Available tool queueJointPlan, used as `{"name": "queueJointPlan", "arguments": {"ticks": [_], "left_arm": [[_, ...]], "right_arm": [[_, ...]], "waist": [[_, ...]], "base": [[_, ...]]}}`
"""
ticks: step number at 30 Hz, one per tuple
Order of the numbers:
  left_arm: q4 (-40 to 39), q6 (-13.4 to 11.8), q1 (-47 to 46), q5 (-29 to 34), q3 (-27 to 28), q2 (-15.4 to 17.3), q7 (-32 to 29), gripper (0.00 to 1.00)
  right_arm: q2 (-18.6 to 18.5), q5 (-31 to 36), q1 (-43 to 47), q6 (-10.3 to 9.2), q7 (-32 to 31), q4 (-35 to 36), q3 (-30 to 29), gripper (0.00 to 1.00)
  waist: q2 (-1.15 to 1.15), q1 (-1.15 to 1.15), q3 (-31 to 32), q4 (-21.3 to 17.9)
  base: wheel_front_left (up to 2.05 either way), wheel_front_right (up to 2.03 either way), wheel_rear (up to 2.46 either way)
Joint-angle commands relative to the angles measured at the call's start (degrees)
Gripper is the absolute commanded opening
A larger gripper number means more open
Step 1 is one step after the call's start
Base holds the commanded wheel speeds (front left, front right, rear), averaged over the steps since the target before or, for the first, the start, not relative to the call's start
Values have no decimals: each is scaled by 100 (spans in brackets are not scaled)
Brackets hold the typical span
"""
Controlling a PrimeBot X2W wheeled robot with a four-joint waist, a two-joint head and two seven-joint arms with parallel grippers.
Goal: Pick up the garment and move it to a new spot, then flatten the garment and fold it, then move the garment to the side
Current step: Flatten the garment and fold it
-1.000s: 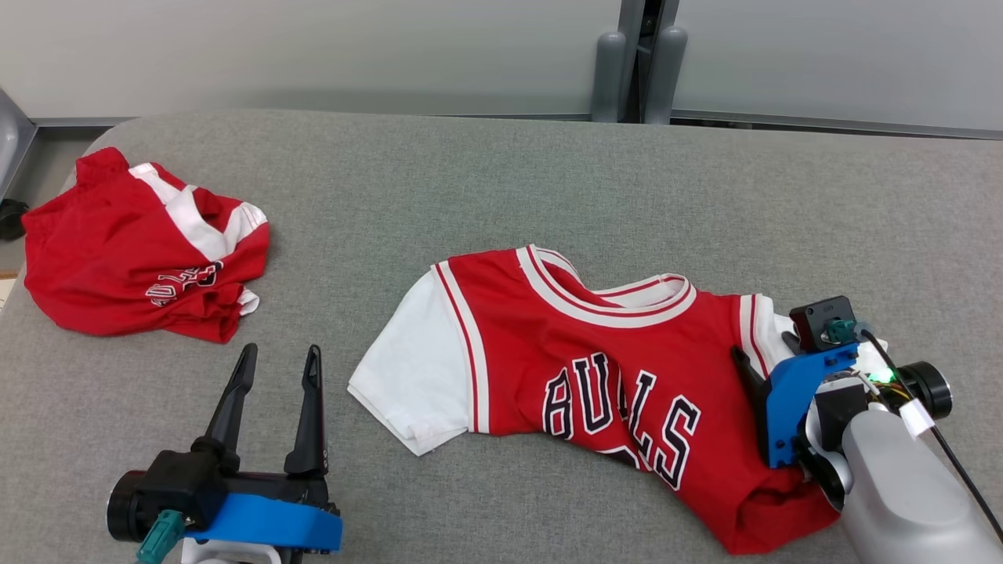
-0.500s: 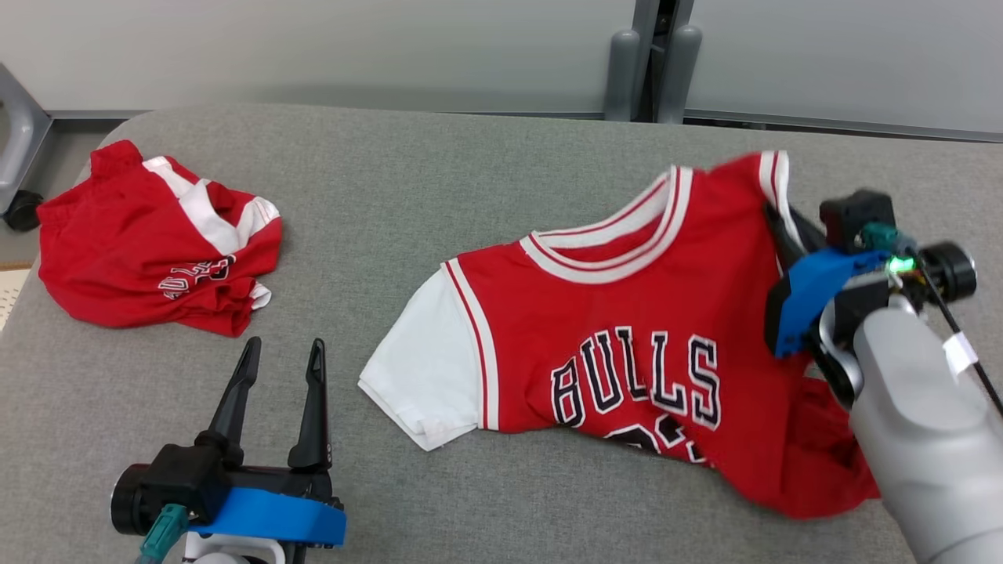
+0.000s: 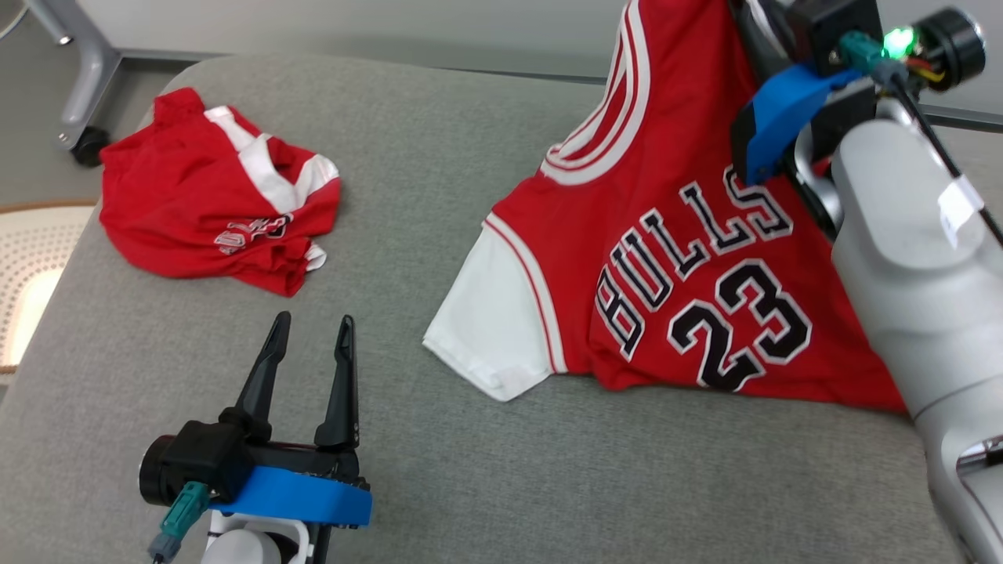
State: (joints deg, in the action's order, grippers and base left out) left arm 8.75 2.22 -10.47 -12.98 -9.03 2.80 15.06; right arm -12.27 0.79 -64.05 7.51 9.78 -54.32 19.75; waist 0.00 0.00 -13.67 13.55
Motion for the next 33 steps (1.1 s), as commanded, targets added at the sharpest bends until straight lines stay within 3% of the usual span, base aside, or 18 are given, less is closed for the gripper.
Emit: {"name": "queueJointPlan", "arguments": {"ticks": [1, 8, 9, 10, 11, 17, 27, 33], "left_arm": [[-21, -32, -66, -33, -34, 20, 17, 100], [-33, -115, -225, -196, -278, 18, 17, 100], [-34, -129, -241, -207, -300, 18, 17, 100], [-36, -143, -247, -220, -320, 18, 17, 100], [-39, -151, -251, -235, -332, 18, 17, 100], [-54, -199, -249, -203, -277, 18, 17, 100], [-90, -90, -106, 89, 29, 19, 17, 100], [-99, -8, -23, 213, 163, 19, 17, 100]], "right_arm": [[1, 53, -223, -4, 61, -92, 69, 0], [-86, 286, -892, -4, 261, -842, 424, 0], [-74, 292, -926, -4, 287, -959, 435, 5], [-84, 307, -958, -4, 287, -1093, 434, 44], [-86, 318, -977, -4, 305, -1197, 430, 100], [-138, 173, -777, -4, 481, -1502, 222, 100], [-678, -177, 786, -4, 534, -77, -853, 100], [-776, -123, 1706, -3, 536, 282, -1447, 100]], "waist": [[0, 0, -148, 178], [0, 0, -396, 506], [0, 0, -412, 528], [0, 0, -435, 551], [0, 0, -448, 566], [0, 0, -443, 462], [0, 0, -157, -186], [0, 0, -68, -502]], "base": [[0, 0, 0], [0, 0, 0], [0, 0, 0], [0, 0, 0], [0, 0, 0], [0, 0, 0], [0, 0, 0], [0, 0, 0]]}}
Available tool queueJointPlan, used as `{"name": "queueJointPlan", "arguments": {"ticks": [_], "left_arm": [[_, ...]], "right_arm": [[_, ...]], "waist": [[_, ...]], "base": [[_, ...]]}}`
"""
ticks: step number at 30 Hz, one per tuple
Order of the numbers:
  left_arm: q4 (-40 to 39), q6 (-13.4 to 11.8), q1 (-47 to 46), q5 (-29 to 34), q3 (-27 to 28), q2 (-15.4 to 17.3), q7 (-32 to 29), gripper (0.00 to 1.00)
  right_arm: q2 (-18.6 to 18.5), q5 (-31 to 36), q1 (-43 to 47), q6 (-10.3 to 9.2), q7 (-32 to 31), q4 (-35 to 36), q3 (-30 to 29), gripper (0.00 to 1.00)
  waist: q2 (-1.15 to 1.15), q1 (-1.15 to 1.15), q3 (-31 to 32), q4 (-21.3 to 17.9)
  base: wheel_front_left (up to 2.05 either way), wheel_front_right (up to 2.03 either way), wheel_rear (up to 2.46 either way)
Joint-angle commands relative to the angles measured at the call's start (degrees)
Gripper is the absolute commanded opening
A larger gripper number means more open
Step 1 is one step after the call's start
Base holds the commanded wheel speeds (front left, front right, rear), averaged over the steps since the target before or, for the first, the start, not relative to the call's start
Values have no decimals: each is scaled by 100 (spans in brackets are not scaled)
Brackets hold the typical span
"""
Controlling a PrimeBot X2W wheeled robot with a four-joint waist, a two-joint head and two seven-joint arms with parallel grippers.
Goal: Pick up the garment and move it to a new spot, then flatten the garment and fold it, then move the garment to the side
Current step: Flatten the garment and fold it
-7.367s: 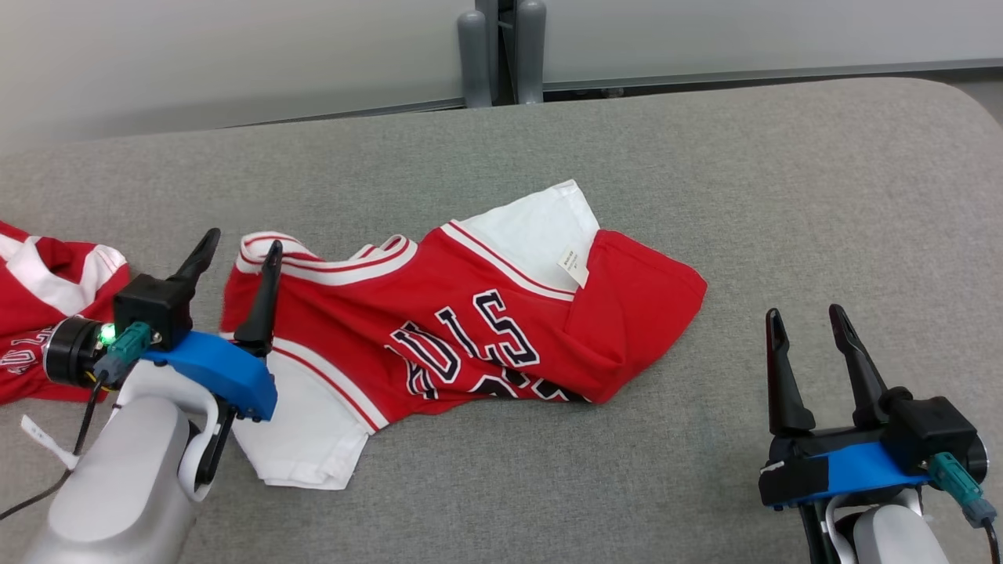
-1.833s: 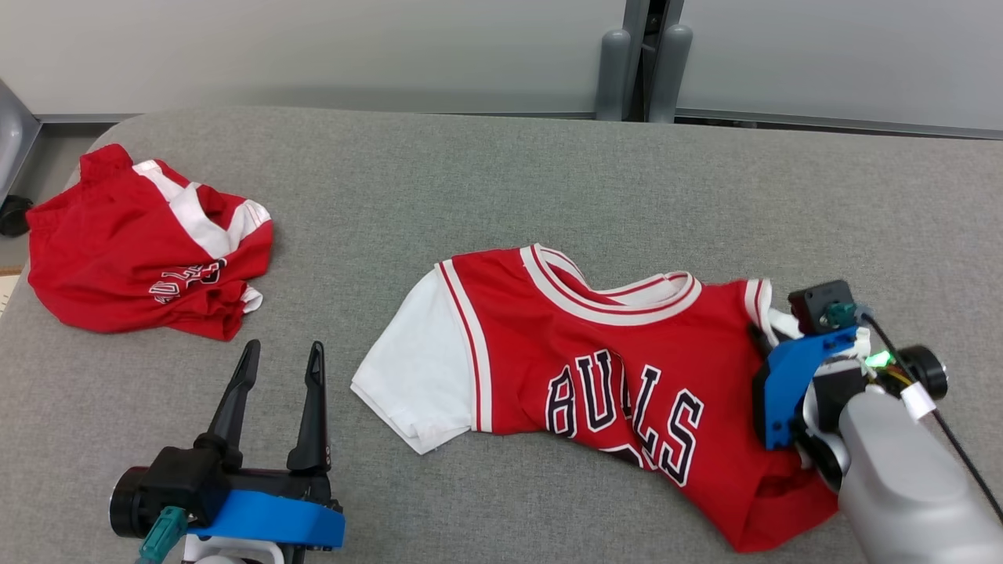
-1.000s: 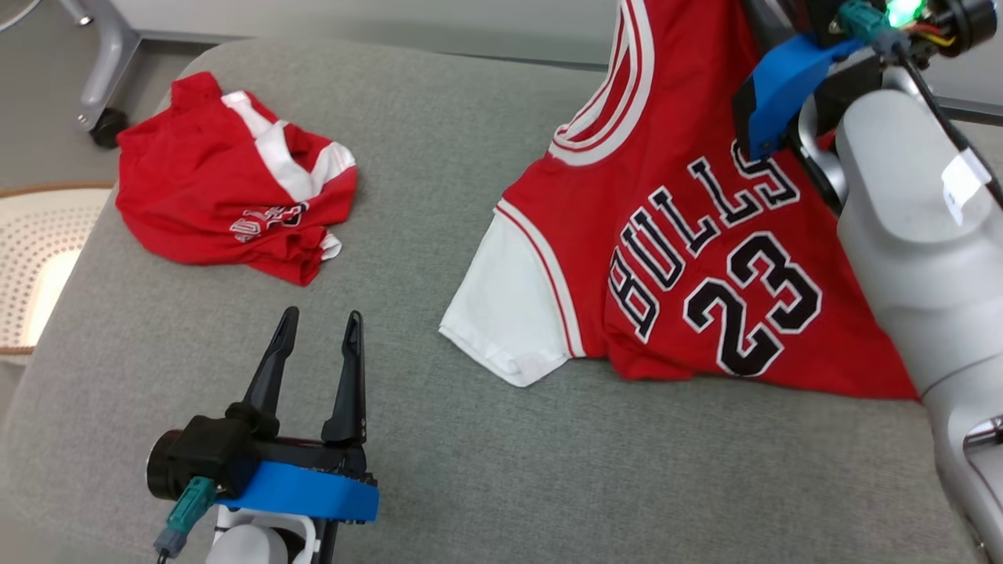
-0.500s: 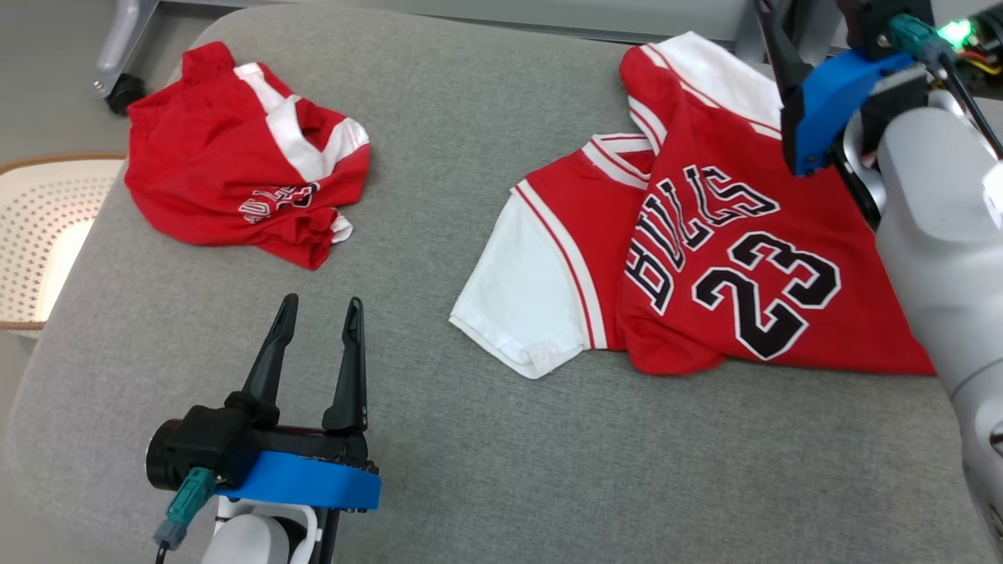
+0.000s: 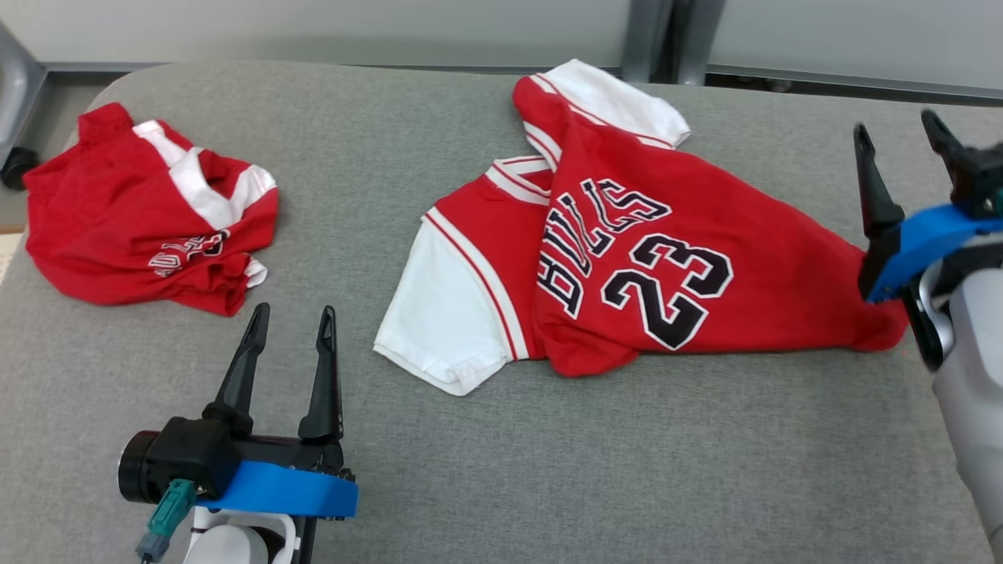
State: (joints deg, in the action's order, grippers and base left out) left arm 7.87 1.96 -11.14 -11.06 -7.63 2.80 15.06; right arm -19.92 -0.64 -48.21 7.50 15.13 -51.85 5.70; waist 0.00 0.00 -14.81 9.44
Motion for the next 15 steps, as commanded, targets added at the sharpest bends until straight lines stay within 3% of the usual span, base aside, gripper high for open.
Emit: {"name": "queueJointPlan", "arguments": {"ticks": [1, 15], "left_arm": [[-11, 24, 38, 32, 30, 20, 17, 100], [-47, 70, -42, 35, 34, 19, 17, 100]], "right_arm": [[-11, 38, 244, -2, 0, 18, -138, 100], [87, 34, 884, -2, -408, -1087, -725, 100]], "waist": [[0, 0, 53, -115], [0, 0, -37, -114]], "base": [[0, 0, 0], [0, 0, 0]]}}
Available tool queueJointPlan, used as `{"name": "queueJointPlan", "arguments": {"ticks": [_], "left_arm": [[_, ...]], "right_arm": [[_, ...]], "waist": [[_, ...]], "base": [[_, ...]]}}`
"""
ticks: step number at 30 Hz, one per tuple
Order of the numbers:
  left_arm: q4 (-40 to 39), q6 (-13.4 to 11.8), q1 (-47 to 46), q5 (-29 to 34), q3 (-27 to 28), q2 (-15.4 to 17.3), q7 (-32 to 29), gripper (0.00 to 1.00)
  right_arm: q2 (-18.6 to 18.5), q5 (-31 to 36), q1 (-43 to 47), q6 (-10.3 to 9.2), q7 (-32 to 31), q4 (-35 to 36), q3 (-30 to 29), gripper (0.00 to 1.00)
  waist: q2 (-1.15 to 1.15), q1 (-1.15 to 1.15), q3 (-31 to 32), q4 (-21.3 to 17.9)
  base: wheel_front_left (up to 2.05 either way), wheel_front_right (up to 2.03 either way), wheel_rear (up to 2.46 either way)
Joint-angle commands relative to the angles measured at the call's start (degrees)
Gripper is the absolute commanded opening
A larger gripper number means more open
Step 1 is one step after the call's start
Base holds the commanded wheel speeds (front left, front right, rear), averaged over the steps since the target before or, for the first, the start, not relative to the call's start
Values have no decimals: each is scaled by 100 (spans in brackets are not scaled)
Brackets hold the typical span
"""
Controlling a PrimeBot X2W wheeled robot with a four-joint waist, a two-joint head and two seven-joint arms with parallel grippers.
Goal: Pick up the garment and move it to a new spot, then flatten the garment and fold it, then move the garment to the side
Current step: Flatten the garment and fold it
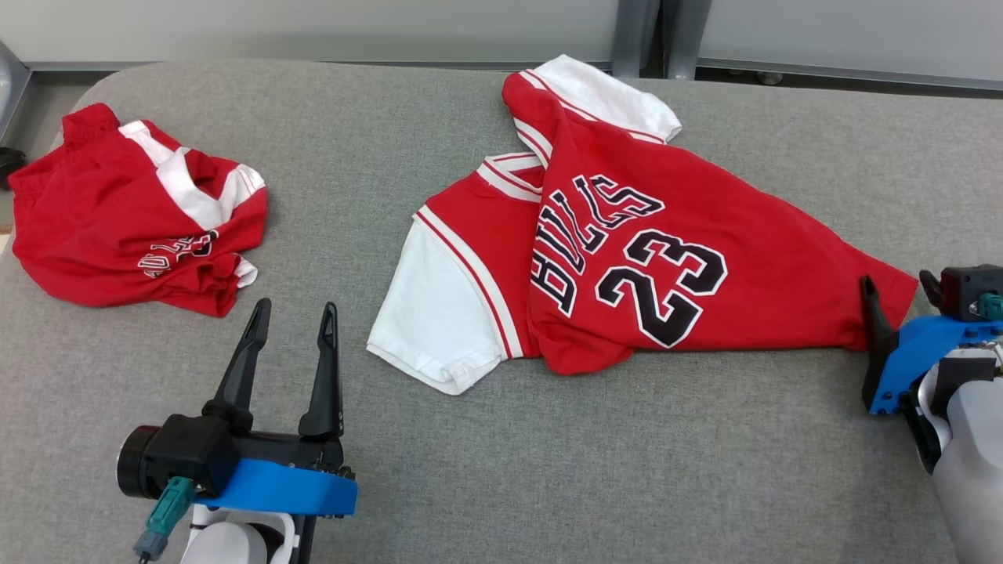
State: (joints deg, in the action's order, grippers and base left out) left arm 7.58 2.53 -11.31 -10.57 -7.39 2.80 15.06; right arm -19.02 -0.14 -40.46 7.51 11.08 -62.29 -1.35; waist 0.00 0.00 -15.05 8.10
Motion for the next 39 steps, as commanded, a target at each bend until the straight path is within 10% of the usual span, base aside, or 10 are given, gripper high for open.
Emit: {"name": "queueJointPlan", "arguments": {"ticks": [1, 6, 8, 18, 39], "left_arm": [[-18, 6, -29, -23, 5, 19, 17, 100], [-12, -7, -44, -28, 24, 19, 17, 100], [13, -8, -50, -30, 34, 19, 17, 100], [60, -29, 83, 1, 64, 19, 17, 100], [92, 26, 455, 41, 188, 19, 17, 100]], "right_arm": [[2, -23, 120, -4, -27, -119, -45, 100], [143, -102, 124, -3, -88, -442, -35, 100], [250, -207, 75, -1, -83, -509, 23, 0], [133, -312, -184, -4, 403, 345, 189, 0], [346, -334, 1057, -3, 154, 4673, 399, 0]], "waist": [[0, 0, -25, 35], [0, 0, -62, 60], [0, 0, -55, 53], [0, 0, 245, -51], [0, 0, 804, -165]], "base": [[0, 0, 0], [0, 0, 0], [0, 0, 0], [0, 0, 0], [0, 0, 0]]}}
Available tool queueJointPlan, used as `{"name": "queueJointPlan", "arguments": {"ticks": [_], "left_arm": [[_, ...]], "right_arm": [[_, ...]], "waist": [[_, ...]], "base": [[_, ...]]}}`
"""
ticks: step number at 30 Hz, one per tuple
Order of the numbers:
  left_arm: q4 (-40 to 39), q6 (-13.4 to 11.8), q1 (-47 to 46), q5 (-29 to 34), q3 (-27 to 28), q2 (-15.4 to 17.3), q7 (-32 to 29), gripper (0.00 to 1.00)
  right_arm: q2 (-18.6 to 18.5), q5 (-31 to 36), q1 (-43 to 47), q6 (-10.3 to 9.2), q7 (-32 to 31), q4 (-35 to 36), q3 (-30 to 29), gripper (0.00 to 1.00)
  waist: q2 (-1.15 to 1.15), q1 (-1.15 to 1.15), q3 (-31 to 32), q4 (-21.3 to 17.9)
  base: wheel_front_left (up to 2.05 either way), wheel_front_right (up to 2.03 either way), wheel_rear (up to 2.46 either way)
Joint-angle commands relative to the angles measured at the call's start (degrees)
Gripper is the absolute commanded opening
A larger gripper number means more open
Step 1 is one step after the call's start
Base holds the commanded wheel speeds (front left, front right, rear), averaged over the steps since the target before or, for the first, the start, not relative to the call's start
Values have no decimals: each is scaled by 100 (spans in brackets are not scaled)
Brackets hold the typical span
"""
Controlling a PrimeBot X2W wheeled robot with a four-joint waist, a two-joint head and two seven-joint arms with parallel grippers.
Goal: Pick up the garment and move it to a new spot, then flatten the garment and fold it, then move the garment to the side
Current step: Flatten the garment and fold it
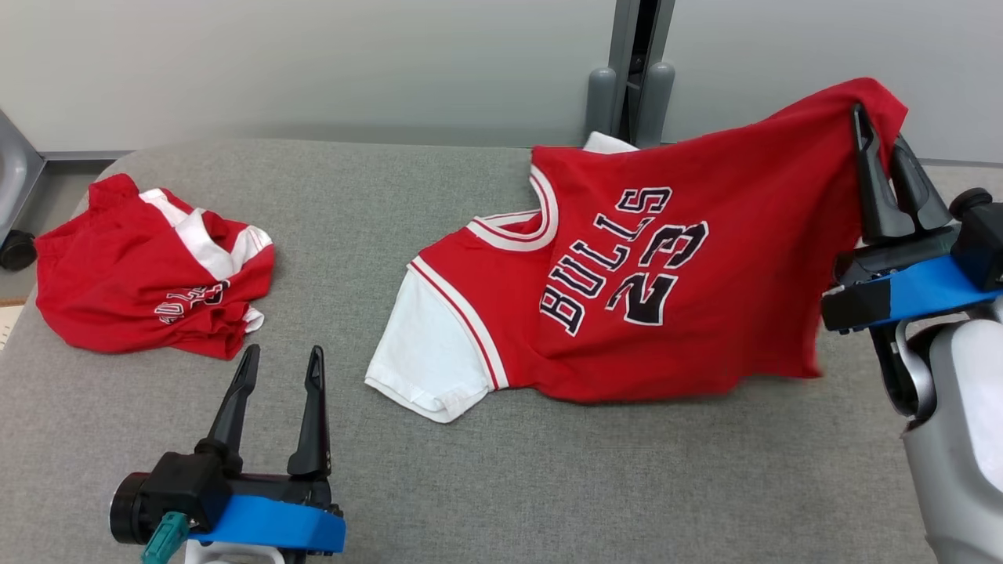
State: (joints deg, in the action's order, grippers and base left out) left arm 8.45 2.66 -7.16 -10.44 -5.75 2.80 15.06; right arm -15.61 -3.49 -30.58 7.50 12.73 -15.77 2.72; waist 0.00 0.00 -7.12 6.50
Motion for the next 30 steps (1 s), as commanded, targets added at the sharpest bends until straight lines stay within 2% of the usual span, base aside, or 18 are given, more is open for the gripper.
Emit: {"name": "queueJointPlan", "arguments": {"ticks": [1, 7, 13, 30], "left_arm": [[3, 14, 47, 32, 31, 19, 17, 100], [-15, -4, 80, 25, 21, 19, 17, 100], [-32, 7, 33, 0, -5, 19, 17, 100], [-101, 29, -98, 12, -12, 19, 17, 100]], "right_arm": [[2, 6, 116, -2, -84, 202, -18, 0], [-11, -11, 334, -2, -486, 948, -61, 0], [14, 14, 459, -3, -636, 1165, -121, 0], [12, 58, 171, -2, -546, 624, -210, 0]], "waist": [[0, 0, 25, -10], [0, 0, 38, -33], [0, 0, 5, -9], [0, 0, -263, 22]], "base": [[0, 0, 0], [0, 0, 0], [0, 0, 0], [0, 0, 0]]}}
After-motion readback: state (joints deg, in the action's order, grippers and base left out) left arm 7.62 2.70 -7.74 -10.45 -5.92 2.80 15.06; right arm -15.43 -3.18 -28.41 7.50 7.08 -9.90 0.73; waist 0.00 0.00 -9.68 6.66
